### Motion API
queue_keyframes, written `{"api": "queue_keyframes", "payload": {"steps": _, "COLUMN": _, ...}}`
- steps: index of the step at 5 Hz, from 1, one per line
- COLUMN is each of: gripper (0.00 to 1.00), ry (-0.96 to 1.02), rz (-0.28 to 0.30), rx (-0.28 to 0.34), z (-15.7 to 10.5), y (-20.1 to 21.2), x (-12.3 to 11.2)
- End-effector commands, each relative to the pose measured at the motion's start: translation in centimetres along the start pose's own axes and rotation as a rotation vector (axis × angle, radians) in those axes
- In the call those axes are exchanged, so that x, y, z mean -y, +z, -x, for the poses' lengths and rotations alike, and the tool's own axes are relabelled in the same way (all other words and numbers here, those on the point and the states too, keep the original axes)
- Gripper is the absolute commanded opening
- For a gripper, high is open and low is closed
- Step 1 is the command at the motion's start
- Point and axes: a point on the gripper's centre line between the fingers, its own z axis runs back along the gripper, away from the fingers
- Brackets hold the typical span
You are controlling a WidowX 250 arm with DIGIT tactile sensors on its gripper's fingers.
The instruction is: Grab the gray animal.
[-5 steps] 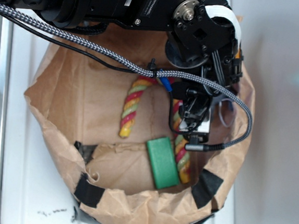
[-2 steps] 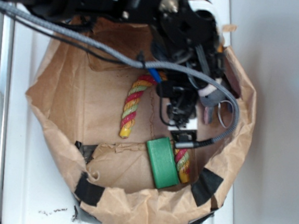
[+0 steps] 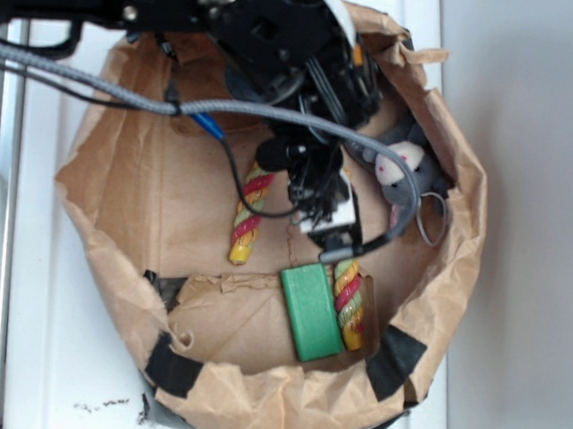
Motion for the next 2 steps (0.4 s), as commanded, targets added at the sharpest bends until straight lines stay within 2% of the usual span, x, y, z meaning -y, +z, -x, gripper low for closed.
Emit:
{"api": "queue_keyframes", "payload": {"steps": 1, "gripper": 1.0, "ry": 0.03, "rz": -0.111, "rx": 0.11, "z": -3.3, "y": -1.7, "x": -1.0}}
{"api": "queue_keyframes", "payload": {"steps": 2, "gripper": 1.0, "ry": 0.015, "rz": -0.105, "rx": 0.117, "z": -4.0, "y": -2.9, "x": -0.3}}
